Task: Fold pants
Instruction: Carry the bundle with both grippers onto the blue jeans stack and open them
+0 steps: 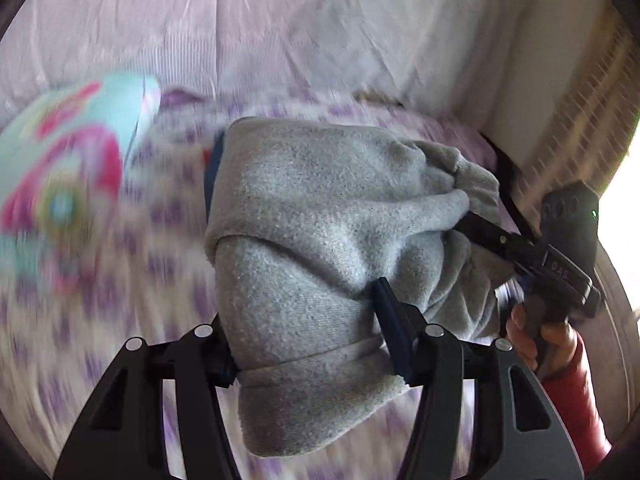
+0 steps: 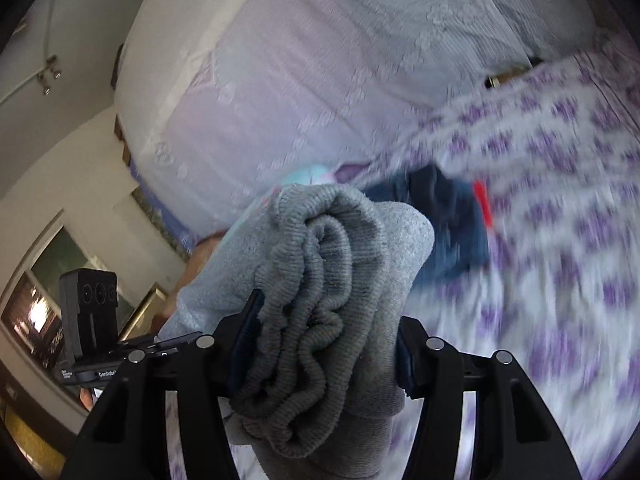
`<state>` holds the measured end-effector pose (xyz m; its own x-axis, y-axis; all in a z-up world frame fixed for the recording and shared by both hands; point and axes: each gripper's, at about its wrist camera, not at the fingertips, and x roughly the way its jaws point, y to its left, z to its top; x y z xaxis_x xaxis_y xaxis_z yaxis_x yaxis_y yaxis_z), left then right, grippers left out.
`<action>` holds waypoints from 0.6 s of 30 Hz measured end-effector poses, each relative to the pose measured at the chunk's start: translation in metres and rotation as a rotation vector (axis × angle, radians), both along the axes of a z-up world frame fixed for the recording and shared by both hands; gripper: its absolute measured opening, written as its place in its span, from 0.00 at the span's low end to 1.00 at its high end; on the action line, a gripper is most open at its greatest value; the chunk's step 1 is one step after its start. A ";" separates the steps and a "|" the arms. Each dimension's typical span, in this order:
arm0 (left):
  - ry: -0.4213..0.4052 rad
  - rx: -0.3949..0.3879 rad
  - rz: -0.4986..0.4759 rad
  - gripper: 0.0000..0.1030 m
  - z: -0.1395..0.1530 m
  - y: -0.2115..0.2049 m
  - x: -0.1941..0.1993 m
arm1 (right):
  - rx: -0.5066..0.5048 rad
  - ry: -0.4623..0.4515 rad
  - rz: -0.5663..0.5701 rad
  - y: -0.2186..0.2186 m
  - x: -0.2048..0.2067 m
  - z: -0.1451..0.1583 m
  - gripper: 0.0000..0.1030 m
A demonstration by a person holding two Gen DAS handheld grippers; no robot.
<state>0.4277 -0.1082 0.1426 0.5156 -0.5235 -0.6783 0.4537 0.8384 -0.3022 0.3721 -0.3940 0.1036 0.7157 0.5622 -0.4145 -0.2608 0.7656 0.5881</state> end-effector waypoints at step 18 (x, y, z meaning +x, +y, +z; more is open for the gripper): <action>0.163 -0.116 0.215 0.96 -0.114 0.000 0.190 | -0.003 0.119 -0.139 -0.026 0.212 -0.076 0.97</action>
<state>0.6182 -0.1079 0.0283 0.5120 -0.4933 -0.7032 0.2071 0.8654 -0.4563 0.5840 -0.4198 0.0278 0.7322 0.4599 -0.5023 -0.0814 0.7914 0.6059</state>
